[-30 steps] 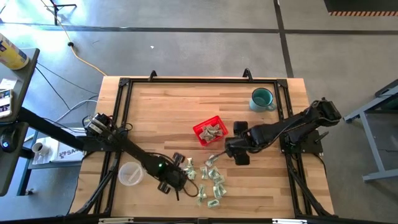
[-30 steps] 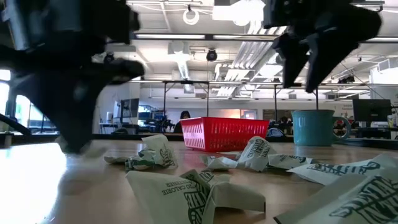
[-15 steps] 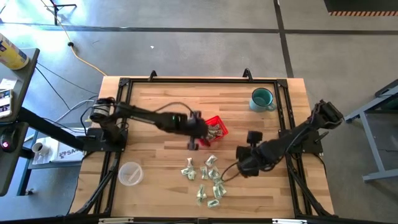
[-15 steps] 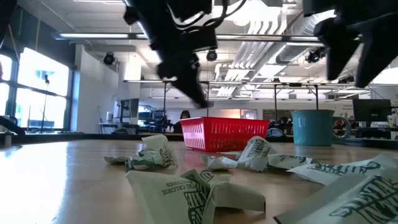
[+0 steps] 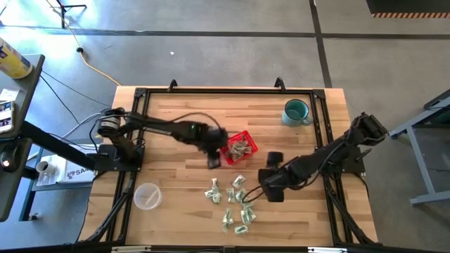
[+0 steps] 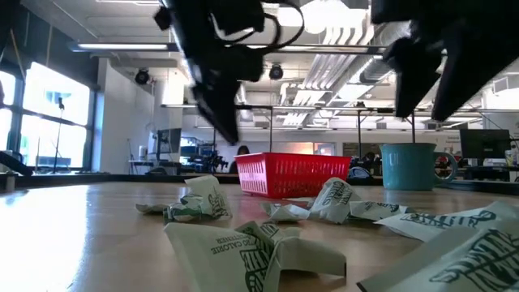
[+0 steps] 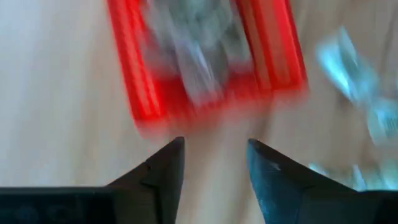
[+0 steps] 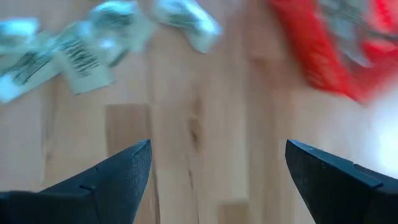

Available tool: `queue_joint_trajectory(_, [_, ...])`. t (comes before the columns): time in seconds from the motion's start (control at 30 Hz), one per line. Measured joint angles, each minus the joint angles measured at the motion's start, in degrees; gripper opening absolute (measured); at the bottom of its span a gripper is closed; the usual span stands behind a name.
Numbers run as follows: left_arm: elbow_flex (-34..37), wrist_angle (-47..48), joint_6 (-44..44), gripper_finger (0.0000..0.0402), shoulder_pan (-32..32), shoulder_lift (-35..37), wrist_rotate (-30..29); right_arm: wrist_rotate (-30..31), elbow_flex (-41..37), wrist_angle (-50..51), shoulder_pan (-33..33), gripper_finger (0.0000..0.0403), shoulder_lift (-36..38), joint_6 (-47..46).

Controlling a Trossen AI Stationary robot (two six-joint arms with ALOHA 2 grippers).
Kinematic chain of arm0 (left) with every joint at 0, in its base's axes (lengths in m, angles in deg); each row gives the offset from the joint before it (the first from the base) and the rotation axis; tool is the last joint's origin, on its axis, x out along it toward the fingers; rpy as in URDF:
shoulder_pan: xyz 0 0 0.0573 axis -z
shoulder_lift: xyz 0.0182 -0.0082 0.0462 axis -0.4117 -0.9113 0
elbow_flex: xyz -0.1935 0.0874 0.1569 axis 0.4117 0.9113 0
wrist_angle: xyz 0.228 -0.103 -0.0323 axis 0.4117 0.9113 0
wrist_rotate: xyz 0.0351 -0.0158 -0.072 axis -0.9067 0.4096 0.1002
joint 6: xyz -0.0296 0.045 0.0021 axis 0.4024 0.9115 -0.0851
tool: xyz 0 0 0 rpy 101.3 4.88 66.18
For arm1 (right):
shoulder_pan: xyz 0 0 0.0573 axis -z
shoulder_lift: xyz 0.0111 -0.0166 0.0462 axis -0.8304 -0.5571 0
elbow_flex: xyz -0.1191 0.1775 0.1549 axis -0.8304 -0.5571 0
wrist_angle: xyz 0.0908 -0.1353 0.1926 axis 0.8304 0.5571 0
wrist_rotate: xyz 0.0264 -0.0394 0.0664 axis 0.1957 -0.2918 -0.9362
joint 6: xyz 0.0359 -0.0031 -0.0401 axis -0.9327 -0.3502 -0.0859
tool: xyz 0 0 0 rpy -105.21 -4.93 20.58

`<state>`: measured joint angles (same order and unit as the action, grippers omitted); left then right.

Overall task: Pick and place items into bin
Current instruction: Put the stevia packet into the red bin

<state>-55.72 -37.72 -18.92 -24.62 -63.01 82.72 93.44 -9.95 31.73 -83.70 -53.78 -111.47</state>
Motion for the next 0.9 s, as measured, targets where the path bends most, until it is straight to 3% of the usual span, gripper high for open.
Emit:
queue_joint_trajectory(0.2, [4.74,4.05,-9.55,0.0211,11.57,4.87,-3.83,-7.27,-7.73,-18.44,2.66,0.0359,-0.40,20.63])
queue_joint_trajectory(0.3, [6.82,3.88,-17.68,0.0200,16.44,5.53,-6.05,-7.68,-8.96,-28.07,4.45,0.0358,-0.41,28.44])
queue_joint_trajectory(0.4, [8.20,3.27,-25.75,0.0190,20.53,5.54,-7.55,-11.81,-8.73,-34.77,8.04,0.0353,-2.52,32.55])
queue_joint_trajectory(0.6, [10.06,3.37,-38.50,0.0179,26.05,5.53,-10.31,-15.44,-4.53,-32.45,13.00,0.0338,-9.93,38.02])
queue_joint_trajectory(0.9, [10.09,4.08,-46.80,0.0177,29.76,5.54,-13.04,-19.97,-1.51,-31.98,13.47,0.0293,-16.20,45.16])
